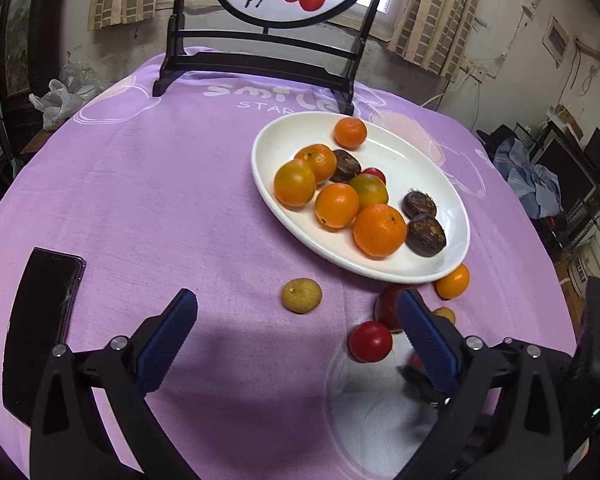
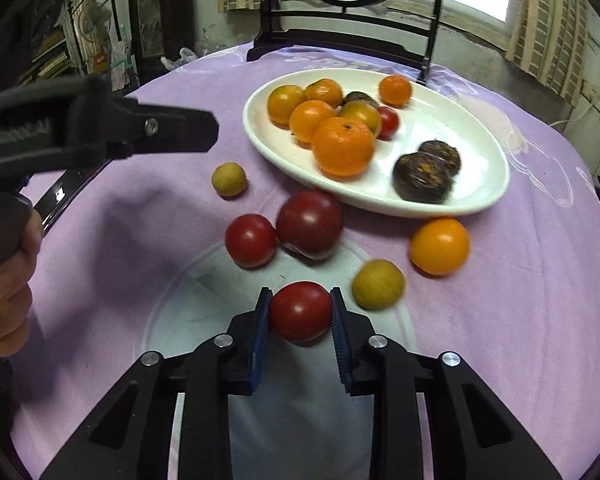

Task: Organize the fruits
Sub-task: 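Lift the tomato with the right gripper while the left grasps another red tomato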

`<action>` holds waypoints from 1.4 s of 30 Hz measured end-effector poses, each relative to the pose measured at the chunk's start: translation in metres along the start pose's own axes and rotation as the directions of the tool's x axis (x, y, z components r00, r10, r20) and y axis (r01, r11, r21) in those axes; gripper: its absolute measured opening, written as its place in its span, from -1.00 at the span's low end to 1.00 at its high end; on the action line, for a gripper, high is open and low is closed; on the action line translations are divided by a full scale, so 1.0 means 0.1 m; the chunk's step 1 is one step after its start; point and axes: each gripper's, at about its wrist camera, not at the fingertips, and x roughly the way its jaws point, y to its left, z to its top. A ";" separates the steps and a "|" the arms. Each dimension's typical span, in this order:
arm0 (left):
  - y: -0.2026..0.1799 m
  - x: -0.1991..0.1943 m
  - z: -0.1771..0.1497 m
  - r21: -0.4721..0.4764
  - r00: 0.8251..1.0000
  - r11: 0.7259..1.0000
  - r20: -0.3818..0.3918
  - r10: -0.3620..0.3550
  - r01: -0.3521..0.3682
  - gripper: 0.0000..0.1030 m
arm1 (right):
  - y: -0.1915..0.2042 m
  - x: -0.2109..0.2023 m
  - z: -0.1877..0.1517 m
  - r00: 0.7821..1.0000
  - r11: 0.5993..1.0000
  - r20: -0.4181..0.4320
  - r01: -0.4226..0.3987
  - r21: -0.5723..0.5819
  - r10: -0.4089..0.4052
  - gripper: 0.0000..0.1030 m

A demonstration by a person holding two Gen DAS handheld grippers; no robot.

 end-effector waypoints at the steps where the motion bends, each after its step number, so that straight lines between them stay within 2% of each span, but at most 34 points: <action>1: -0.02 0.01 -0.01 0.007 1.000 1.000 -0.004 0.005 -0.005 0.90 | -0.09 -0.02 -0.03 1.000 1.000 0.007 0.001 0.021 -0.001 -0.43; 5: -0.22 0.06 -0.12 0.074 1.000 0.997 -0.023 0.001 0.001 0.90 | -0.38 -0.09 -0.11 1.000 0.995 0.012 0.015 0.096 -0.016 -0.43; 10: -0.48 0.09 -0.28 0.163 0.999 0.986 -0.033 0.029 -0.023 0.91 | -0.57 -0.21 -0.10 0.998 0.992 0.056 0.015 0.125 -0.022 -0.43; 15: -0.56 0.24 -0.41 0.172 0.994 0.984 -0.111 -0.013 0.033 0.90 | -0.67 -0.22 -0.10 0.997 0.987 0.050 0.048 0.154 -0.056 -0.43; 20: -0.58 0.37 -0.42 0.182 0.994 0.982 -0.092 0.058 -0.040 0.89 | -0.57 -0.28 -0.09 0.996 0.992 0.077 0.037 0.123 -0.046 -0.43; 21: -0.58 0.39 -0.41 0.185 0.994 0.982 -0.093 0.060 -0.042 0.85 | -0.55 -0.30 -0.09 0.996 0.992 0.082 0.035 0.120 -0.045 -0.43; 23: -0.63 0.46 -0.42 0.210 0.993 0.977 -0.096 0.068 -0.046 0.40 | -0.54 -0.33 -0.08 0.995 0.993 0.094 0.032 0.118 -0.043 -0.43; 25: -0.67 0.50 -0.42 0.237 0.992 0.969 -0.083 0.090 -0.069 0.31 | -0.53 -0.36 -0.08 0.994 0.992 0.102 0.030 0.121 -0.043 -0.43; 27: -0.65 0.49 -0.41 0.226 0.994 0.972 -0.069 0.080 -0.062 0.13 | -0.54 -0.37 -0.09 0.993 0.992 0.108 0.027 0.126 -0.040 -0.43; 29: -0.63 0.47 -0.40 0.219 0.995 0.973 -0.059 0.081 -0.066 -0.17 | -0.55 -0.36 -0.09 0.993 0.991 0.108 0.024 0.130 -0.039 -0.43; 30: -0.62 0.46 -0.40 0.222 0.996 0.973 -0.058 0.073 -0.059 -0.23 | -0.55 -0.36 -0.09 0.994 0.991 0.106 0.025 0.131 -0.039 -0.43; 31: -0.62 0.46 -0.40 0.222 0.996 0.974 -0.061 0.060 -0.045 -0.38 | -0.55 -0.35 -0.09 0.994 0.991 0.104 0.026 0.130 -0.039 -0.43; 35: -0.65 0.41 -0.42 0.232 0.996 0.972 -0.077 0.033 -0.015 -0.42 | -0.54 -0.35 -0.09 0.994 0.992 0.106 0.022 0.128 -0.036 -0.43; 38: -0.66 0.32 -0.41 0.211 0.997 0.977 -0.077 -0.015 0.031 -0.42 | -0.53 -0.36 -0.09 0.993 0.992 0.116 0.010 0.125 -0.024 -0.43; 42: -0.70 0.13 -0.33 0.210 0.998 0.977 -0.055 -0.030 0.041 -0.42 | -0.53 -0.39 -0.06 0.991 0.989 0.134 -0.010 0.149 -0.010 -0.43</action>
